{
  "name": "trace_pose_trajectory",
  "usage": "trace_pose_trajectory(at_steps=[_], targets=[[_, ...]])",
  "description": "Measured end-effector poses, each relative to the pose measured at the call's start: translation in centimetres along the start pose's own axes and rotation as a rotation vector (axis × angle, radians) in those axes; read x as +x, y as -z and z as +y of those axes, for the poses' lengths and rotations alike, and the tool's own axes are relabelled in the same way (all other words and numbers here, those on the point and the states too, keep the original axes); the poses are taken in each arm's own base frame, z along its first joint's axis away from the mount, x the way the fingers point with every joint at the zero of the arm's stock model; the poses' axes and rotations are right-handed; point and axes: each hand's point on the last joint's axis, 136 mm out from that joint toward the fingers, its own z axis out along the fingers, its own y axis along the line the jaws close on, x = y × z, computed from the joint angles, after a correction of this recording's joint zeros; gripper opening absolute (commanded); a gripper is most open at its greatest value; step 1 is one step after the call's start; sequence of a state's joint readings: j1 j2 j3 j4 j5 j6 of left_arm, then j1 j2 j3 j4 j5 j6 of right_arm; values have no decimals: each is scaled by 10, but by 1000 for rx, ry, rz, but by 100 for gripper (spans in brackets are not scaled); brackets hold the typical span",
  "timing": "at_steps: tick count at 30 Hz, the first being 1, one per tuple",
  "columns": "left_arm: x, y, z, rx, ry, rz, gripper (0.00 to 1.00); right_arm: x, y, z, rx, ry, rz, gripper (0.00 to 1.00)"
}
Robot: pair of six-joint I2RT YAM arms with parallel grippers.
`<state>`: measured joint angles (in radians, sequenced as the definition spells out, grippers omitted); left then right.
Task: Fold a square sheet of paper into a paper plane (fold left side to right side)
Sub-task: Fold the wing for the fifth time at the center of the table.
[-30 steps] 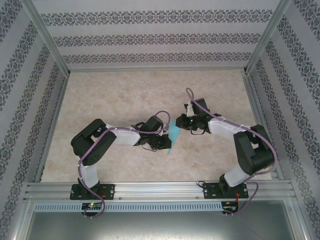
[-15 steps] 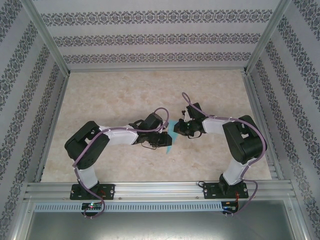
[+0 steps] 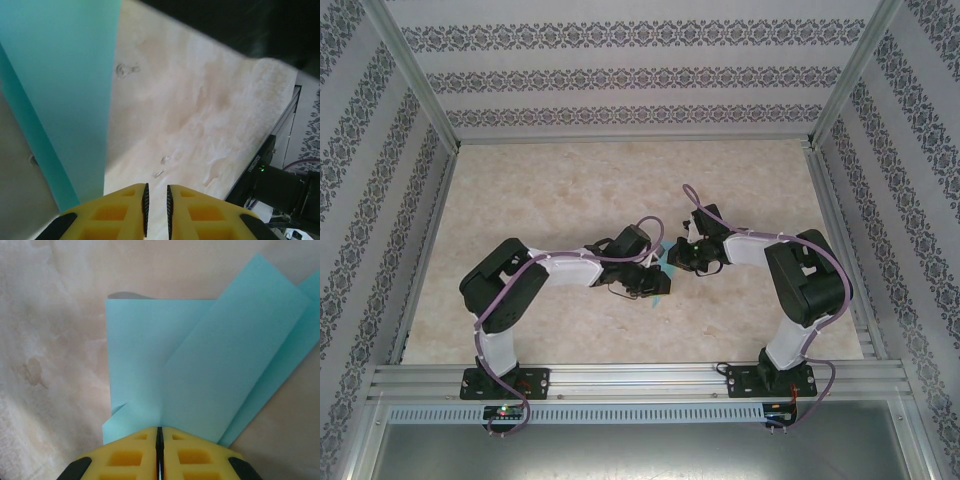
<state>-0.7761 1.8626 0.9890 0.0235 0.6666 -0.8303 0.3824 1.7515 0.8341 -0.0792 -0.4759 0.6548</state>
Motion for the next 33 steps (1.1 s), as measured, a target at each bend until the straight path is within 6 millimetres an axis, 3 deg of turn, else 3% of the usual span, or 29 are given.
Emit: trace_pose_trajectory(at_steps=[33], targets=[[8, -1, 22, -96, 3, 16, 20, -1, 0, -2, 41, 14, 31, 11]])
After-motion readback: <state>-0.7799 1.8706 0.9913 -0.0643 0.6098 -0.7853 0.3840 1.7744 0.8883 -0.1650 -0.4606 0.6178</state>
